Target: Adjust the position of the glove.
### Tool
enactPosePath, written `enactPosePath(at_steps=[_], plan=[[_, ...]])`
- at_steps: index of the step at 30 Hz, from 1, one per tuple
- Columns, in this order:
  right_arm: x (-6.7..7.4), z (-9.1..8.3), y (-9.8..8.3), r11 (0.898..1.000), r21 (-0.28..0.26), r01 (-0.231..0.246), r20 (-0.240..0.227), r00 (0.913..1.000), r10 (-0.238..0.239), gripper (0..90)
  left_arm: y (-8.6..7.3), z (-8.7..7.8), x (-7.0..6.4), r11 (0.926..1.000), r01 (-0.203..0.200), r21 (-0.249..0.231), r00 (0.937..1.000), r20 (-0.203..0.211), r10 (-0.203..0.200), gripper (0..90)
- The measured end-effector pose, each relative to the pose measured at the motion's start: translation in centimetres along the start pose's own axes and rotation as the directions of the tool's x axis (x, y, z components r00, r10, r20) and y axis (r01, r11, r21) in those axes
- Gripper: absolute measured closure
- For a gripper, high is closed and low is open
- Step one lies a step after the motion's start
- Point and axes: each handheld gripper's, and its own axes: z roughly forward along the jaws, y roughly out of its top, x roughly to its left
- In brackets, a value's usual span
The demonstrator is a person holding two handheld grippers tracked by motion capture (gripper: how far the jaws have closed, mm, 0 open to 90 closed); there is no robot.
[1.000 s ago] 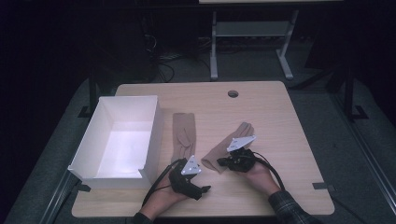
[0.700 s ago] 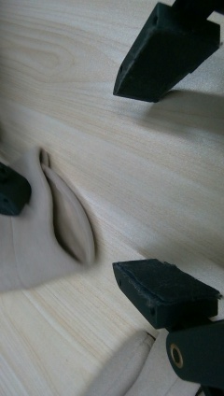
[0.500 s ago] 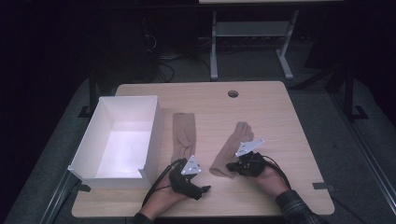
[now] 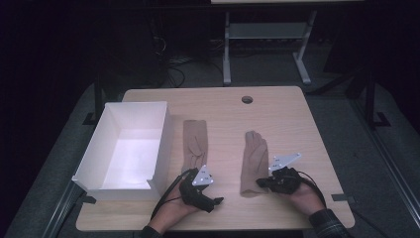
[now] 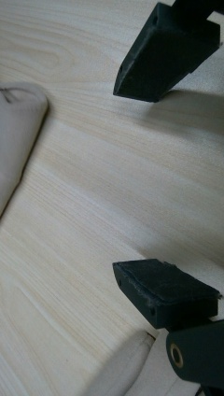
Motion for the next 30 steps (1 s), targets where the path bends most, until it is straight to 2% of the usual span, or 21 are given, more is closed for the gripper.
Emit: enactPosePath(at_steps=[8, 11, 14, 15, 20, 30], plan=[[-0.1, -1.7, -1.7, 1.0, 0.015, 0.003, 0.016, 0.9999, -0.004, 90.0, 0.0, 0.0, -0.1, 0.9999, 0.011, -0.002, 0.9999, 0.0, -0.011, 12.8], [-0.1, -2.0, -1.8, 1.0, 0.014, 0.011, 0.019, 0.9997, -0.011, 90.0, 0.0, 0.0, -0.1, 0.9999, 0.011, -0.002, 0.9999, 0.0, -0.011, 12.8], [-0.2, -2.2, -1.5, 1.0, -0.005, 0.014, 0.032, 0.9994, -0.014, 90.0, 0.0, 0.0, -0.1, 0.9999, 0.011, -0.002, 0.9999, 0.0, -0.011, 12.8], [-0.5, -2.5, -1.1, 1.0, -0.027, 0.008, 0.046, 0.9989, -0.007, 90.0, 0.0, 0.0, 0.0, 1.0, 0.005, -0.001, 1.0, -0.001, -0.005, 12.8], [-1.5, -2.2, -0.1, 0.999, -0.043, 0.009, 0.066, 0.9978, -0.006, 90.0, 0.0, 0.0, 0.0, 1.0, 0.007, 0.0, 1.0, 0.0, -0.007, 12.7], [-3.9, -0.4, 2.5, 0.996, -0.084, -0.009, 0.116, 0.9931, 0.018, 90.0, 0.0, 0.0, 0.0, 1.0, 0.006, 0.005, 1.0, 0.001, -0.006, 12.8]])
